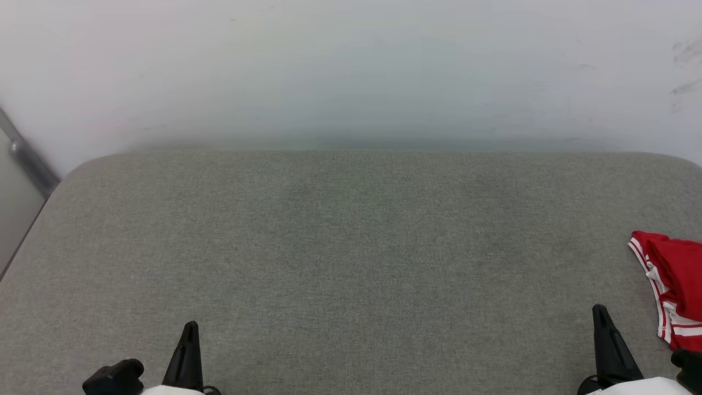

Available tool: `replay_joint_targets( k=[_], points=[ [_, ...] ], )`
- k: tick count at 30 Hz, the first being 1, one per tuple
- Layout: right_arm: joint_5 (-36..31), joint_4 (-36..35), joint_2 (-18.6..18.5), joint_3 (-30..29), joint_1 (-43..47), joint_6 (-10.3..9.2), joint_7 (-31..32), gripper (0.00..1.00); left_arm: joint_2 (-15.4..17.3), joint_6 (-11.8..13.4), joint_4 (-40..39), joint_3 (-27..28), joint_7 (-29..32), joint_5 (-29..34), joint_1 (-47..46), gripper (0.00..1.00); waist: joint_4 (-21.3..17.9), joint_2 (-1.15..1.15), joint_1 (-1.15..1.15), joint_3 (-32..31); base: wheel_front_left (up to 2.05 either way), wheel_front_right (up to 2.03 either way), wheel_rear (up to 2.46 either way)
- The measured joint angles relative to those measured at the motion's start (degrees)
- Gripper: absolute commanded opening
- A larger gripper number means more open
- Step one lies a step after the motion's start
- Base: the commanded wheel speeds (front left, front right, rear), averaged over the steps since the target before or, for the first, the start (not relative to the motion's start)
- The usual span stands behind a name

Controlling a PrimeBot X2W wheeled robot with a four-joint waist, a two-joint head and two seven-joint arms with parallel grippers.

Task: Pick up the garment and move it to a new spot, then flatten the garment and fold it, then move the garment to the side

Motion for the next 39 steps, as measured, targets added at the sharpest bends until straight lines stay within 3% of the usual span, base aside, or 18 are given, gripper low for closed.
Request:
replay_joint_targets(
  k=[39],
  points=[
    [31.04,3.44,0.01,-0.42,-5.83,-0.01,7.58,0.00,0.01,-2.19,3.37,2.01,7.54,-31.87,-6.48,0.00,-1.08,0.00,0.00,0.90,0.00,0.00,0.00]
  ],
)
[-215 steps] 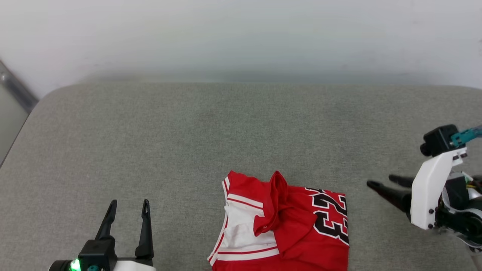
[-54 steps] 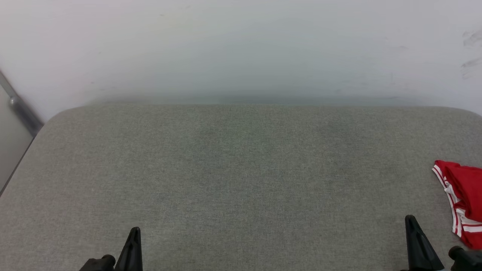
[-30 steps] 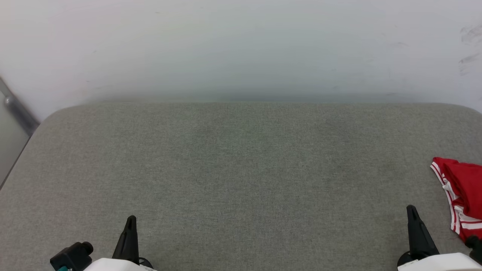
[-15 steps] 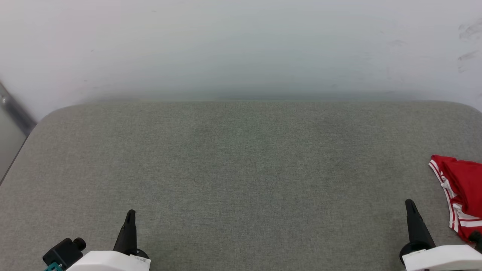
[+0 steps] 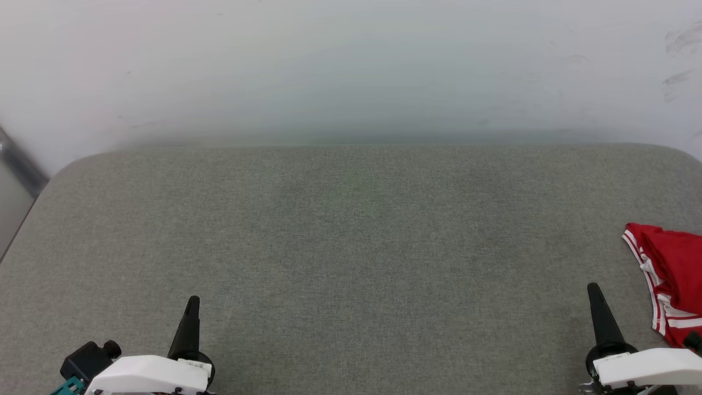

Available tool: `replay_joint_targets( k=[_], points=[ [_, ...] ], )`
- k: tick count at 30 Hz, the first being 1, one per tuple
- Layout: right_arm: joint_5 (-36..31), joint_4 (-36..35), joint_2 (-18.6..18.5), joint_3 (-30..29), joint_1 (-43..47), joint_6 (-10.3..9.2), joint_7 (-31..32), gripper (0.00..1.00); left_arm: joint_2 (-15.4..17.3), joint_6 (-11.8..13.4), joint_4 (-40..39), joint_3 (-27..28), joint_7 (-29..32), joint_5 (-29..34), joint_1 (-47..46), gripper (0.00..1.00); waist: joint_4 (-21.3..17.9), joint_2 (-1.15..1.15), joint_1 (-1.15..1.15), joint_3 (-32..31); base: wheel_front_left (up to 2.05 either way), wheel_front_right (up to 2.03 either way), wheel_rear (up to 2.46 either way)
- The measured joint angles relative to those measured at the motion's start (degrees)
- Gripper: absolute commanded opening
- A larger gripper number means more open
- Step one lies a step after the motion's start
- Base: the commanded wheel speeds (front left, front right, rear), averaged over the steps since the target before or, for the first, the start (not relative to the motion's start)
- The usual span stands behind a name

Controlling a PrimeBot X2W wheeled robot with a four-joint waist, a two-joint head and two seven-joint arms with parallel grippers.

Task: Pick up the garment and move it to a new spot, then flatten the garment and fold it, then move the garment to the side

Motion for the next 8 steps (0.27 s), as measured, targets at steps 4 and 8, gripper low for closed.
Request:
replay_joint_targets(
  k=[4,8],
  points=[
    [2.64,0.33,0.00,-0.04,-0.77,0.00,0.90,0.00,0.00,-0.08,0.30,0.16,0.58,-2.60,-0.24,0.00,-0.11,0.00,0.00,0.09,0.00,0.00,0.00],
    [5.04,0.57,0.00,-0.07,-1.15,0.00,1.42,0.00,0.01,-0.37,0.56,0.31,1.26,-5.10,-0.97,0.00,-0.22,0.00,0.00,0.18,0.00,0.00,0.00]
  ],
)
